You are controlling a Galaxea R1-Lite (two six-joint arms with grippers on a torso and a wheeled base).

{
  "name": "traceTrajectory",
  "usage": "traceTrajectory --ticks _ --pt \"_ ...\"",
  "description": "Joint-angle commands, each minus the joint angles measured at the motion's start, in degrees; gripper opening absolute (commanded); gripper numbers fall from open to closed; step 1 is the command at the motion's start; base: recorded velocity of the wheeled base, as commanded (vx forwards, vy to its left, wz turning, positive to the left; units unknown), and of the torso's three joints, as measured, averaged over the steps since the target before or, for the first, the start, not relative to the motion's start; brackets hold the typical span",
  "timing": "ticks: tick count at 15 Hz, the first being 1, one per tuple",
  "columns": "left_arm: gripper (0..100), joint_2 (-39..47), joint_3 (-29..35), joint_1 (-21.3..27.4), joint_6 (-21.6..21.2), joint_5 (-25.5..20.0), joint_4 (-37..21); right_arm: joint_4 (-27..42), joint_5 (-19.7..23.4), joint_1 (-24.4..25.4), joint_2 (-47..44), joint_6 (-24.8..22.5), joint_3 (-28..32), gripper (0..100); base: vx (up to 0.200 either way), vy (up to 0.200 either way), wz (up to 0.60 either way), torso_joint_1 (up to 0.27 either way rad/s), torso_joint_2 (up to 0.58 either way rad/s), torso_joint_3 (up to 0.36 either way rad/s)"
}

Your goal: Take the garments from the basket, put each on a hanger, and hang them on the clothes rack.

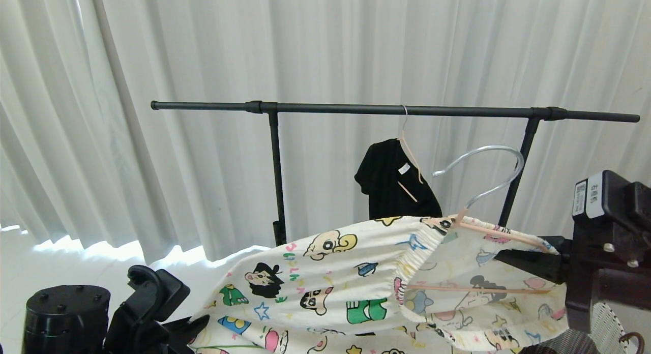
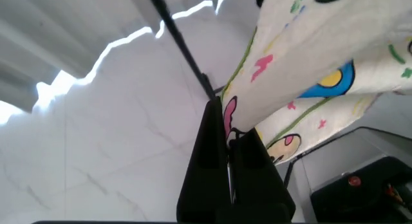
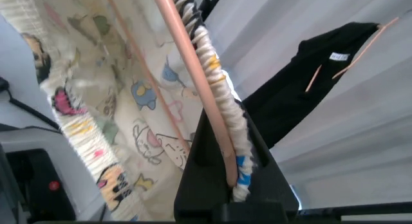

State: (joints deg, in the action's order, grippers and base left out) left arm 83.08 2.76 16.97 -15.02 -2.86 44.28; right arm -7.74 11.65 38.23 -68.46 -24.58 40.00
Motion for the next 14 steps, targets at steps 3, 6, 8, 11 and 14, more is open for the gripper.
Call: traceTrajectory --ticks 3,6,8,11,14 --pt "0 1.21 0.23 -0.36 -1.77 0.05 0.11 0.01 0.04 -1.93 1.05 0.23 -0.09 0 0.000 0.000 0.00 0.000 0.00 0.000" --pt "100 1.12 1.29 0.87 -2.74 0.05 1.95 0.09 0.04 -2.11 1.05 0.32 -0.09 0 0.000 0.000 0.00 0.000 0.00 0.000" --pt "100 0.86 1.64 1.14 -2.74 -0.12 3.54 0.18 -0.14 -3.07 1.05 0.23 -0.18 0 0.000 0.000 0.00 0.000 0.00 0.000" --pt "100 -2.40 1.64 4.30 -2.91 -0.04 8.19 5.28 -4.45 -11.16 3.60 0.23 -0.97 0 0.000 0.000 0.00 0.000 0.00 0.000" --pt "100 -4.94 1.90 4.04 -2.91 0.76 8.63 16.88 -6.91 -21.71 8.17 0.23 -0.97 0 0.000 0.000 0.00 0.000 0.00 0.000"
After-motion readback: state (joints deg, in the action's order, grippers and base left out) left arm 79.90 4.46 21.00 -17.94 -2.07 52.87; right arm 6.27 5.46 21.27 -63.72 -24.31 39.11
